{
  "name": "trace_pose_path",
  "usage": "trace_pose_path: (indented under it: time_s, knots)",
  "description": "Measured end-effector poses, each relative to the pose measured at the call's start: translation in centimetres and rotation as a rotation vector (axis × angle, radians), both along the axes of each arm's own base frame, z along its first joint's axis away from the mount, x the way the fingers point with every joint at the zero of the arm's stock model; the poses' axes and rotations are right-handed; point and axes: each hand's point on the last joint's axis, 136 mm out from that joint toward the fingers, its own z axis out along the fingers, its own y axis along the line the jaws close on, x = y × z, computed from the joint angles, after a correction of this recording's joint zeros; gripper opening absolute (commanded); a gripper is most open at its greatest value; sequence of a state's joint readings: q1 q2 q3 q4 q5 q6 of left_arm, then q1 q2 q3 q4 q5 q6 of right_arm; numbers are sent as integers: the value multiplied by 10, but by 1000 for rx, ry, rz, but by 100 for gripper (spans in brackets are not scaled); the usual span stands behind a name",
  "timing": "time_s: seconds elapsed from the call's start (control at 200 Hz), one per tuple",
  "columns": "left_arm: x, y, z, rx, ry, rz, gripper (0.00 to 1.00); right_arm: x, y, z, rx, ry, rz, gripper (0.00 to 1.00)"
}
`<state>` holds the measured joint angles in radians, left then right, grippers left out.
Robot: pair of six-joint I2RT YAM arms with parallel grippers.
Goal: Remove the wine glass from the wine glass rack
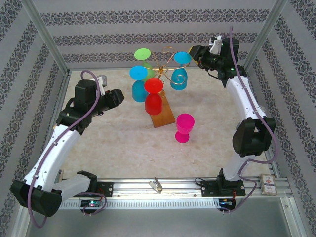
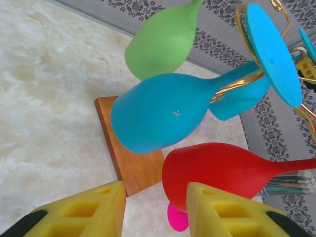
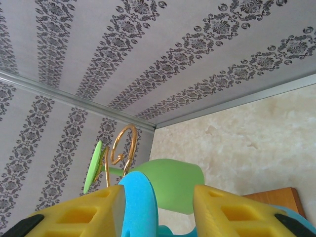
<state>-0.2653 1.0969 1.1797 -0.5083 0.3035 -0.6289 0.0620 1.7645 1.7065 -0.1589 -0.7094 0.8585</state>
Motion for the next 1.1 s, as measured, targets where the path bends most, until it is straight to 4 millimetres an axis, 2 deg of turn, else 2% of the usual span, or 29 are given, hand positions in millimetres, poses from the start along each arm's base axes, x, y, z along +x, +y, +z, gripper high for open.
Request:
trace_pose_path:
  time_s: [0.225,0.565,0.924,1.099]
  knots:
    - [-2,0,-5,-2,12,-1,38,-3,7,0,2,1,19,38]
    - [-6,3,-2,-8,-1,2,38,-4,9,0,4,1,26,31]
    - [-9,4,-4,-9,2,3,38,-4,9,-9,4,23,28,31]
    - [-11,4,-4,-10,-2,5,38,-6,12,-11,5,28,33,28]
